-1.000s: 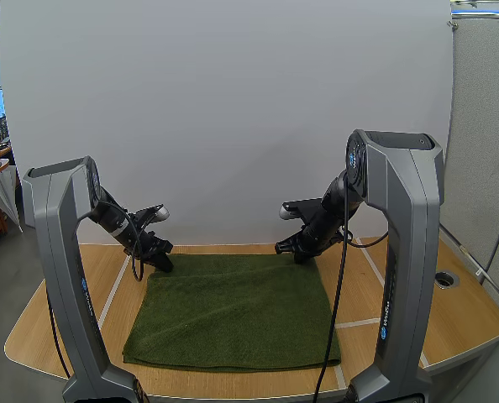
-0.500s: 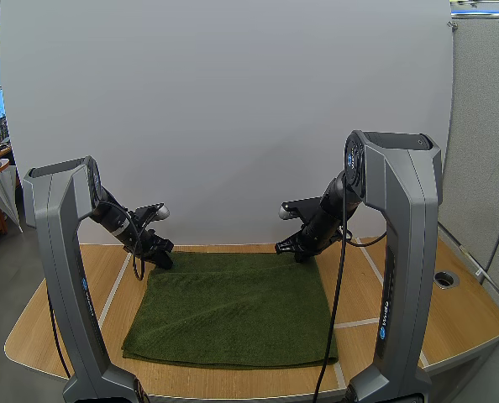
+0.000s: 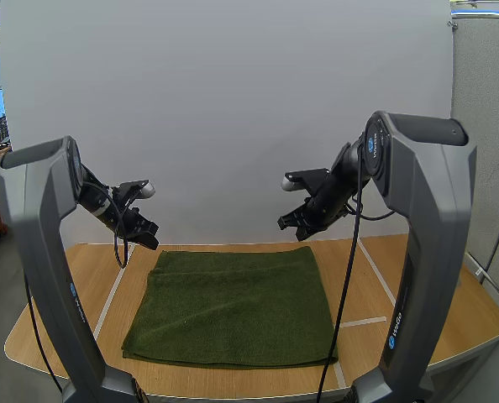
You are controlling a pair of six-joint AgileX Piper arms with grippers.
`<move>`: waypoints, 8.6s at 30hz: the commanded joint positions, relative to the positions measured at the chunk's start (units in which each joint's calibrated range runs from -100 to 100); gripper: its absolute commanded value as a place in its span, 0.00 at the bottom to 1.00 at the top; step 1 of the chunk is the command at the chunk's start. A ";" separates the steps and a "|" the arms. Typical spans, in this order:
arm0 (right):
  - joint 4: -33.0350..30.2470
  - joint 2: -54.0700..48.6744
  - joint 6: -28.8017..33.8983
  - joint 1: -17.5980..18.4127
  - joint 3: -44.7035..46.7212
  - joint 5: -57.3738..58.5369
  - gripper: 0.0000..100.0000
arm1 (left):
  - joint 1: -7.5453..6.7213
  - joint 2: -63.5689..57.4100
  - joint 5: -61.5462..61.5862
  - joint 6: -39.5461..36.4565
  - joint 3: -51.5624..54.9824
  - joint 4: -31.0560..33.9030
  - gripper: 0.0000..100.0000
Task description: Fold the towel
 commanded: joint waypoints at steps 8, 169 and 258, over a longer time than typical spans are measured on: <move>-1.94 -13.46 -4.79 -0.22 22.96 14.24 0.00 | -0.71 -3.44 -13.46 3.15 3.28 -1.34 0.00; 9.74 10.03 -17.68 -0.09 3.40 -22.75 0.00 | -3.26 -26.57 -29.74 6.50 53.41 11.59 0.00; 8.87 -16.70 -12.15 10.80 28.71 24.23 0.00 | -5.20 -11.05 -25.98 7.32 16.11 1.69 0.00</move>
